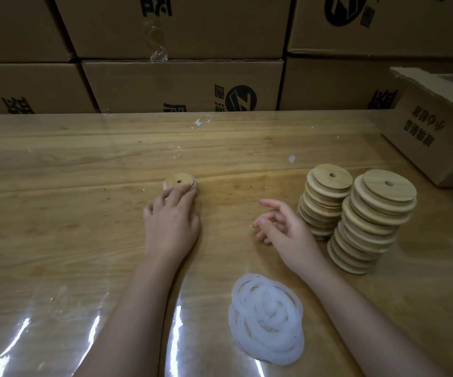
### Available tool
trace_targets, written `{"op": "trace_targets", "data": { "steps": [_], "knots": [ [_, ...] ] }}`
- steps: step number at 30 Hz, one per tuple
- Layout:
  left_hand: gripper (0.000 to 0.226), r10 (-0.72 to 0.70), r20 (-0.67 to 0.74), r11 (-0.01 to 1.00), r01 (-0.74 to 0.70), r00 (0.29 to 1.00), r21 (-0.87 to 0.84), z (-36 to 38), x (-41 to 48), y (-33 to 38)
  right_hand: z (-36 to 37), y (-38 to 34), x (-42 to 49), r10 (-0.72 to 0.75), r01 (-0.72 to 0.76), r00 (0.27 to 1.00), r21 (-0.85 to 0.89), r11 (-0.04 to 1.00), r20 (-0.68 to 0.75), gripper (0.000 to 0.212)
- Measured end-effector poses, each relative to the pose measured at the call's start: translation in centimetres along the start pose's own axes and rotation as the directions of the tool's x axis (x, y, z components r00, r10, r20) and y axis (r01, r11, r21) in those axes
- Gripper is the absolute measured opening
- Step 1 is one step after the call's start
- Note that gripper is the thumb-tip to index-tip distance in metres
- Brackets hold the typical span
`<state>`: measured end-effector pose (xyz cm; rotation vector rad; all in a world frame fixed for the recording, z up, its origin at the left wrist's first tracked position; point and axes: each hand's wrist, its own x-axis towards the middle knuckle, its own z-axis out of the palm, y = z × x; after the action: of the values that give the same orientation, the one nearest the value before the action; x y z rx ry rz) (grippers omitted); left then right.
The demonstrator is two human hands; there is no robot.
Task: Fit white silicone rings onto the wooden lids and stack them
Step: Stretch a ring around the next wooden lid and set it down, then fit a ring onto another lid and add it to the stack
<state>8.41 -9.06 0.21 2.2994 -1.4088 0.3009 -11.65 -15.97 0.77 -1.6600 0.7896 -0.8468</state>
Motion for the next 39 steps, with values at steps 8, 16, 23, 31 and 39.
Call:
{"op": "trace_targets", "data": {
  "steps": [8,16,23,31,39],
  "knots": [
    [0.045,-0.033,-0.032,0.999,0.032,0.999,-0.033,-0.3,0.0,0.1,0.1,-0.2,0.0,0.003,-0.003,1.0,0.007,1.0,-0.006,0.027],
    [0.02,0.213,-0.092,0.767,-0.224,0.973,-0.601,-3.0,-1.9,7.0,-0.1,0.4,0.1,-0.01,0.01,1.0,-0.026,1.0,-0.002,0.023],
    [0.032,0.372,-0.055,0.722,-0.326,0.927,-0.61,-6.8,-1.3,15.4,-0.3,-0.8,0.0,-0.289,0.18,0.954,-0.632,0.754,-0.073,0.015],
    [0.062,-0.018,0.496,0.731,0.35,0.868,-0.586,-4.0,3.3,18.2,-0.5,-0.4,0.2,0.002,0.005,1.0,-0.478,0.878,0.013,0.04],
    [0.035,-0.098,0.563,0.593,0.503,0.821,-0.629,-3.1,3.6,17.7,-0.5,-0.1,0.3,-0.029,0.039,0.999,-0.445,0.895,0.03,0.036]
  ]
}}
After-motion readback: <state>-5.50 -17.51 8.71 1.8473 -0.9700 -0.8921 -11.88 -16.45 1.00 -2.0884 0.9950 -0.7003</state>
